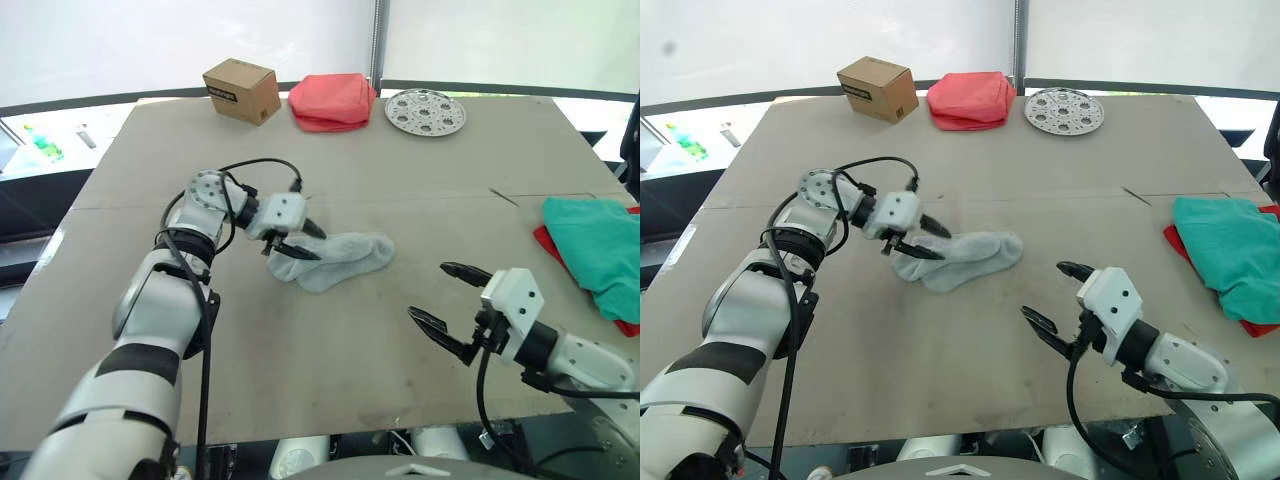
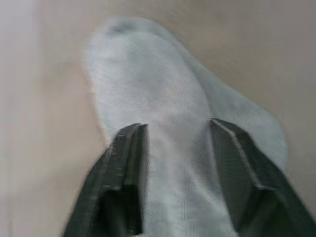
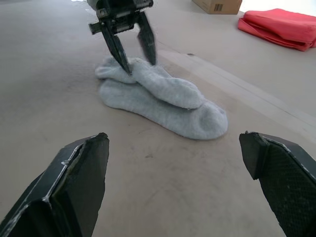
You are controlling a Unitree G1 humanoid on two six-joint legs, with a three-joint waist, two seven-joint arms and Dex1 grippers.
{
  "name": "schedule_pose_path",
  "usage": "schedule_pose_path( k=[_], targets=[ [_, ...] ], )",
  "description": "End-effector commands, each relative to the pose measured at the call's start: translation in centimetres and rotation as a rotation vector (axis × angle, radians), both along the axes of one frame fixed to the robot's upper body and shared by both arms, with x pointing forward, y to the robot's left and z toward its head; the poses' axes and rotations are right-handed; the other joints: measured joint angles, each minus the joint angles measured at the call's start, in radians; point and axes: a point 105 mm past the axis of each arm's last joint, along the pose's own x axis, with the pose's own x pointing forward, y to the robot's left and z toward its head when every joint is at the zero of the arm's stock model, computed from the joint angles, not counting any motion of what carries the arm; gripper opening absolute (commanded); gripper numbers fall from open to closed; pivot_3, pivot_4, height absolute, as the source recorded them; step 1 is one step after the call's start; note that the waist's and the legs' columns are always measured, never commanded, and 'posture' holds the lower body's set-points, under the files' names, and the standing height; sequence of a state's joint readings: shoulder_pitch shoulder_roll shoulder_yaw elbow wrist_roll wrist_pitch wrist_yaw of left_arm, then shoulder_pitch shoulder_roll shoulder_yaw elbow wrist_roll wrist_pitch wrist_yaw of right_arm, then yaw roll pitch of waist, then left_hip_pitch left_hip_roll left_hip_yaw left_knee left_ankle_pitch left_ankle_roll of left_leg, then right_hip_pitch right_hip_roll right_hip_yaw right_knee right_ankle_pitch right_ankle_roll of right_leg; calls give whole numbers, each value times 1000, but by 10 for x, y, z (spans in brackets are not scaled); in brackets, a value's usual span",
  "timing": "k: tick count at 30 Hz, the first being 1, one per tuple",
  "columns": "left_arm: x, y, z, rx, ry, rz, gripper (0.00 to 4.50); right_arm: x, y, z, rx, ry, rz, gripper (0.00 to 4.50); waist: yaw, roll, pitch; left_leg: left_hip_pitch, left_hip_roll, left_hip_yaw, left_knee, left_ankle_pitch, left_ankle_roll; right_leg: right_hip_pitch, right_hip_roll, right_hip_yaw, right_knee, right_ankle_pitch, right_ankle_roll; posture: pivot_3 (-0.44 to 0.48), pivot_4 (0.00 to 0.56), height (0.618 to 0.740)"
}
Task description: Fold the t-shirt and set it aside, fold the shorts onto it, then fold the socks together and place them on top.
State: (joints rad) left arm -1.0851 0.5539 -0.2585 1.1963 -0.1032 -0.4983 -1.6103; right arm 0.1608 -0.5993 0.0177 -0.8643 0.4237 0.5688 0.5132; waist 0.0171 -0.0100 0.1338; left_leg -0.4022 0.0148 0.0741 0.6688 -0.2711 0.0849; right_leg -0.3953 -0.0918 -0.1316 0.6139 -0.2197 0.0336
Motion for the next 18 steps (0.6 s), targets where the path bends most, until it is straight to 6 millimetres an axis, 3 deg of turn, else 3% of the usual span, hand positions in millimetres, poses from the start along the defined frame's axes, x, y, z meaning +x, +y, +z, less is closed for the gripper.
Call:
schedule_pose_path(
  k=[1, 6, 10, 13, 18],
  targets=[
    [-2, 14, 28, -223, 105, 112, 3063, 12, 10, 8, 15, -23, 13, 4500, -14, -1, 1, 0, 0, 1, 0, 0, 0, 0, -3, 2, 2, 0, 0, 0, 150, 736],
    [-19, 34, 30, -383, 191, 384, 3063, 52, 22, -2, 47, 65, -68, 4500, -32, -2, 1, 5, -1, -1, 0, 3, -5, 0, -1, 9, 9, 2, -4, 0, 150, 736],
    [-30, 60, 7, -443, 236, 761, 3063, 86, 37, -7, 118, 187, -146, 4500, -26, -1, 2, 6, -1, -2, 0, 3, -8, -1, -1, 10, 11, 2, -4, 0, 150, 736],
    [-39, 75, -11, -496, 233, 942, 3063, 97, 56, -6, 167, 244, -107, 4500, -26, -1, 2, 6, -2, -2, 0, 3, -9, 0, -2, 11, 10, 2, -4, 0, 150, 736],
    [-52, 74, -29, -473, 231, 983, 3063, 109, 68, -13, 171, 294, -85, 4500, -17, -1, 2, 7, -4, -3, -1, 3, -10, 0, -4, 10, 10, 2, -4, 0, 150, 736]
  ],
)
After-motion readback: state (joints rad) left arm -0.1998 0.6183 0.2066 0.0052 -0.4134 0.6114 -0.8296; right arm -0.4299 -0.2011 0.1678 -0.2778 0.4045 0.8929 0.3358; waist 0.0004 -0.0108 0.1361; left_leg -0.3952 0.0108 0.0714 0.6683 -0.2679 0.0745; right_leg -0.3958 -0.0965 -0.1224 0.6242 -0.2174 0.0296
